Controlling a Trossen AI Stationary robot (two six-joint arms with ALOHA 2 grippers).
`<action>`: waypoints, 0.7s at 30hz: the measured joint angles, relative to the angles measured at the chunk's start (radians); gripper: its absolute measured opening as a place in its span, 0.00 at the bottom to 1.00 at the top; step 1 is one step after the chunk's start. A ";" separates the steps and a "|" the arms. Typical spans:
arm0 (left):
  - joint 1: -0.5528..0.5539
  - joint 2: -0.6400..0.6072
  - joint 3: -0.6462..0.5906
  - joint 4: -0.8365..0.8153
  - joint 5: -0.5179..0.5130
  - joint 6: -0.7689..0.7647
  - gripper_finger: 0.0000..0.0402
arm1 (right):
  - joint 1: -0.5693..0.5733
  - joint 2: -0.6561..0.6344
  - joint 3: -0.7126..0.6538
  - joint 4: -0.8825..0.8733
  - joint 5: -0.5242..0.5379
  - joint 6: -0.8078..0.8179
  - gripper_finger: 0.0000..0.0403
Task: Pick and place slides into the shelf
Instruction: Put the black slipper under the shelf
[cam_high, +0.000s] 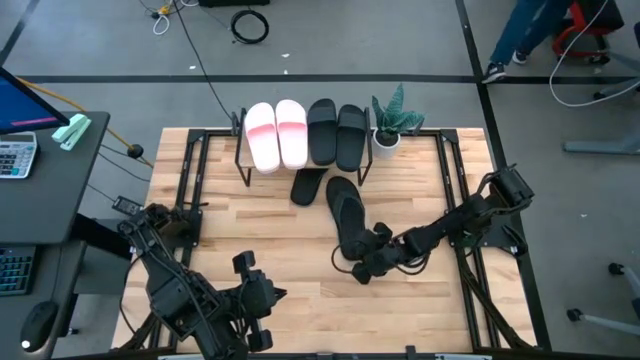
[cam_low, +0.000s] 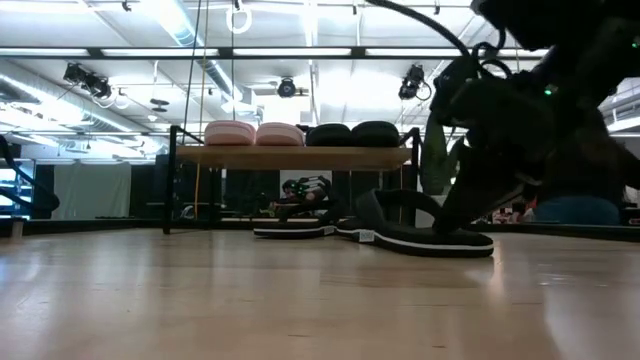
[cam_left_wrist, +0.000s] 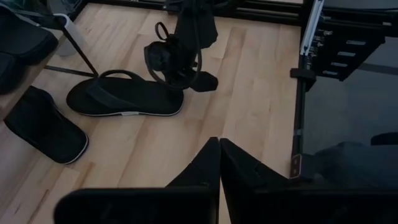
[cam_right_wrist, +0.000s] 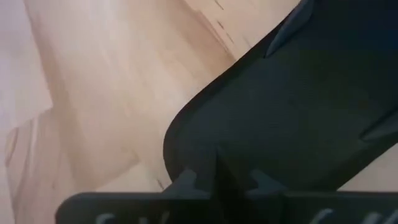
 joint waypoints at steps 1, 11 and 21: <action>0.000 0.000 0.000 0.000 0.000 0.000 0.03 | -0.007 0.006 0.001 0.005 0.002 -0.008 0.02; 0.002 0.000 0.000 -0.002 0.000 0.002 0.04 | -0.162 0.050 0.006 0.025 -0.009 -0.088 0.01; 0.002 0.000 0.000 -0.003 0.000 0.033 0.04 | -0.329 0.047 0.002 0.025 0.006 -0.137 0.01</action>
